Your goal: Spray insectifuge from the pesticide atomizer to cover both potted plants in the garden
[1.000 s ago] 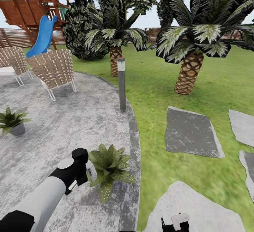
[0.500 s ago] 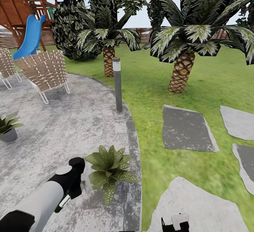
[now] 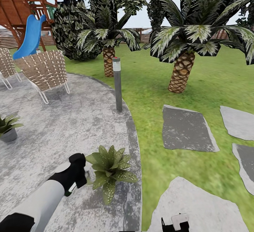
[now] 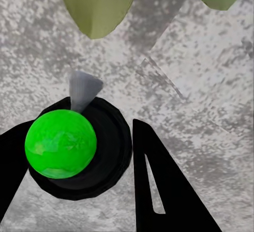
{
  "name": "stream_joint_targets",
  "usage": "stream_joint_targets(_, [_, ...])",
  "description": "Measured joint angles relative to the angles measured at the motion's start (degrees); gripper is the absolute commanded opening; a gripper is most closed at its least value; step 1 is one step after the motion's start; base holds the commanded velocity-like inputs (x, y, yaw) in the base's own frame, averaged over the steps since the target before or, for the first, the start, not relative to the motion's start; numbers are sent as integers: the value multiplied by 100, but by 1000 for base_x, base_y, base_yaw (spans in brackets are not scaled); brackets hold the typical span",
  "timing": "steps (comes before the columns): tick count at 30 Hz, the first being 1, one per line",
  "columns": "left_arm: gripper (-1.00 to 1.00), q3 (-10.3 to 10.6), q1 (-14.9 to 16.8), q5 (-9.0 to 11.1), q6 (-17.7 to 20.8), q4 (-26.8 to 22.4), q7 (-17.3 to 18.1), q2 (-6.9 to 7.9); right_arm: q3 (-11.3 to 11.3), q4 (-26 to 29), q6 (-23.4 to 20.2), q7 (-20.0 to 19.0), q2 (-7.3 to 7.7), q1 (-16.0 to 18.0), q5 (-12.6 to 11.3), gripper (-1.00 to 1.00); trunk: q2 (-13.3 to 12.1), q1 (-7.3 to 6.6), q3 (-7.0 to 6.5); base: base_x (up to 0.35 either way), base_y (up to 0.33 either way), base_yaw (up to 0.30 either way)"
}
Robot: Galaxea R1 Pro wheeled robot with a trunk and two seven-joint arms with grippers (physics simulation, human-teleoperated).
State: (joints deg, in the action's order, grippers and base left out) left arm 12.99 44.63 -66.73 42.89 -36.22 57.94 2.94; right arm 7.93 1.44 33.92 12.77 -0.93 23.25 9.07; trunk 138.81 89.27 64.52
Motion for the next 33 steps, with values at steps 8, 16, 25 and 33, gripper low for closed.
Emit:
stream_joint_targets(8, [-100, -16, 0, 159, 16, -42, 11, -155, 0, -2, 0, -1, -2, 0, 0, 100, 0, 0, 0, 0, 0, 0])
stream_joint_targets(16, [-100, 0, 1, 173, 11, 2, -14, -162, 0, 1, -2, -1, 5, -1, 1, 100, 0, 3, 0, -156, 94, -90])
stream_joint_targets(25, [-100, -26, 2, 163, 12, 21, -18, -172, -1, 1, -4, -1, 7, -2, 2, 100, 0, -1, 0, 25, 299, -245])
stream_joint_targets(33, [-100, 16, 0, 171, 16, 9, -45, -209, -1, -2, 0, -1, 6, 0, 0, 100, 0, -1, 0, 171, 128, -15])
